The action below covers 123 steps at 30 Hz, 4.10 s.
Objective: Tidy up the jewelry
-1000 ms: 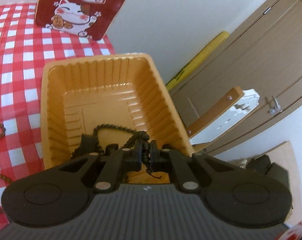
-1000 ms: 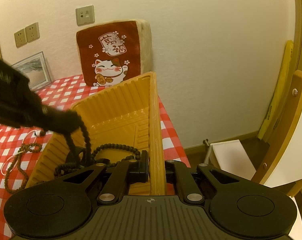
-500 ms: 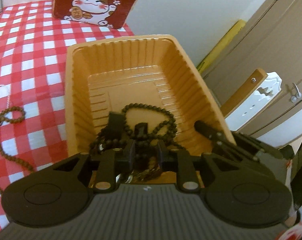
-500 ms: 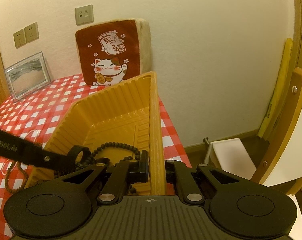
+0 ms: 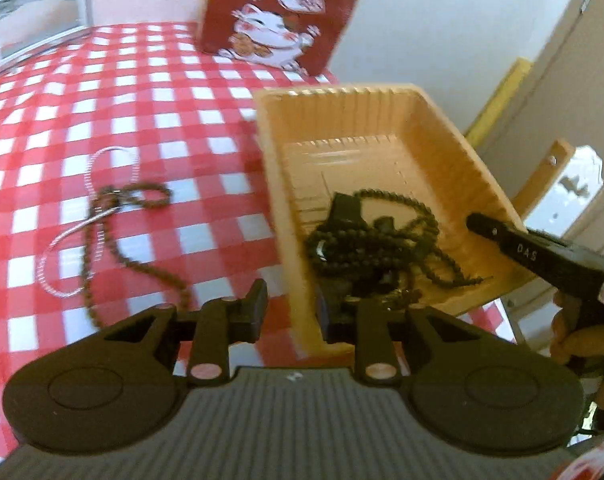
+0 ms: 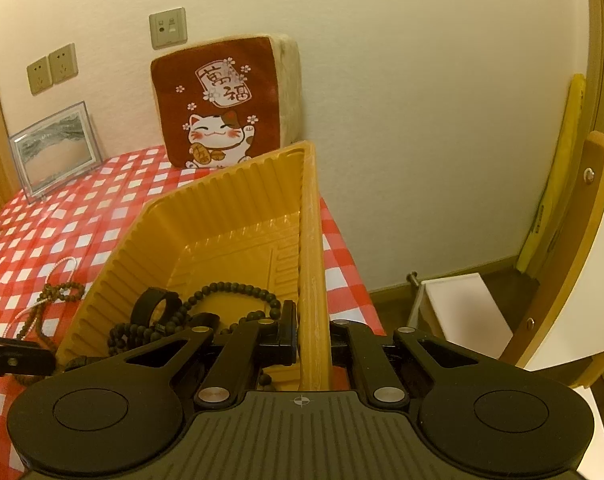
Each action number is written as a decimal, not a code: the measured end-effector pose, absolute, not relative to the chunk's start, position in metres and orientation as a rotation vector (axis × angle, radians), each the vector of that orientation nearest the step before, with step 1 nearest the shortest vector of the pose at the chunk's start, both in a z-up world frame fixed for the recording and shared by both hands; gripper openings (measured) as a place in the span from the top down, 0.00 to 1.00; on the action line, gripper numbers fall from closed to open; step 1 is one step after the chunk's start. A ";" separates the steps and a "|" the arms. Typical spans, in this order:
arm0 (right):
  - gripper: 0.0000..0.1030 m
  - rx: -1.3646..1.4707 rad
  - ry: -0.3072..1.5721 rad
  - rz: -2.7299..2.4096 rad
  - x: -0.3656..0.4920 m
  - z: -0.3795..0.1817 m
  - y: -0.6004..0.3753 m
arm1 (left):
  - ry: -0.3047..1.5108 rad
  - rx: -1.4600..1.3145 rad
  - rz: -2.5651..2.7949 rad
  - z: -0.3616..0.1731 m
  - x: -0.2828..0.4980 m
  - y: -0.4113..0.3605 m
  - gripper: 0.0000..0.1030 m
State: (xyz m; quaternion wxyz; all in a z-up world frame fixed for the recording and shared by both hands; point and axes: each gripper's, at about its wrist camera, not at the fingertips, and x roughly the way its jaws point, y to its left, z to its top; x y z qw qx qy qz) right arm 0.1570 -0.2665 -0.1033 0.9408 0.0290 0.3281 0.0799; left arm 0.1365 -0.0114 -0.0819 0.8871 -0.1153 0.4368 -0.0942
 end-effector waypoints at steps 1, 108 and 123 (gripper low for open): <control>0.94 0.059 0.671 0.163 0.158 -0.104 -0.267 | 0.896 -0.251 -0.187 -0.080 0.133 -0.006 0.78; 0.95 0.050 0.718 0.149 0.161 -0.109 -0.264 | 0.557 -0.052 -0.045 0.028 0.183 0.125 0.94; 0.94 0.054 0.707 0.156 0.157 -0.107 -0.265 | 0.721 -0.072 -0.049 -0.023 0.150 0.107 0.94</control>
